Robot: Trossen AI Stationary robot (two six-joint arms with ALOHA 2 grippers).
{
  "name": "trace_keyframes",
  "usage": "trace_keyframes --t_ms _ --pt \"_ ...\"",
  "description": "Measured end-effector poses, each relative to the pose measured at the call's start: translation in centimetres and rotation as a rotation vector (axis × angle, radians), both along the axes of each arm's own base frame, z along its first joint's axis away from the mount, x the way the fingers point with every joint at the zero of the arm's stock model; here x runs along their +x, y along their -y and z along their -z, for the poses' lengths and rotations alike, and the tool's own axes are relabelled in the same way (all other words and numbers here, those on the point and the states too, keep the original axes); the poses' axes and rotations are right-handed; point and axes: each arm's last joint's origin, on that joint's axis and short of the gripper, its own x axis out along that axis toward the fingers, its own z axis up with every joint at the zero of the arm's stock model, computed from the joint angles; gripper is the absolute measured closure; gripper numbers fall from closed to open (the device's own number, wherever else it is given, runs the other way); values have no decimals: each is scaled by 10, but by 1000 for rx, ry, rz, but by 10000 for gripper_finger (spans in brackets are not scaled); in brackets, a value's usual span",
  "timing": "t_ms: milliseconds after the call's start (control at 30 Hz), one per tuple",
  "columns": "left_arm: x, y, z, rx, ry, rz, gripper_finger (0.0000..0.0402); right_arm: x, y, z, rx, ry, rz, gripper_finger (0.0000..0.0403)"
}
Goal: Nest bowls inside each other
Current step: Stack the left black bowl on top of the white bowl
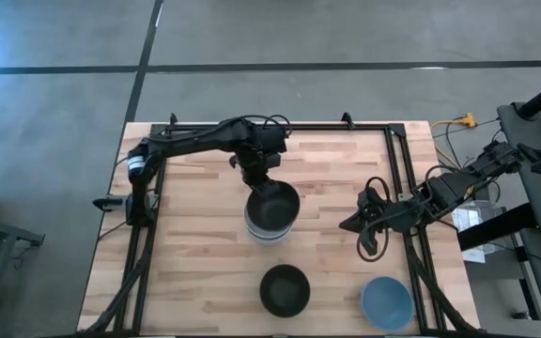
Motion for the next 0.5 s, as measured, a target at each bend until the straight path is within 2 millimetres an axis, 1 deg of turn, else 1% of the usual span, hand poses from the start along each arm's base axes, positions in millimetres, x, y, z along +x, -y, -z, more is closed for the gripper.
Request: trace_keyframes --t_ms 300,500 --pt "-3 1 16 47 -96 -2 402 0 0 0 0 1 0 394" --pt "-3 0 18 99 -108 -7 402 0 0 0 0 0 0 394"
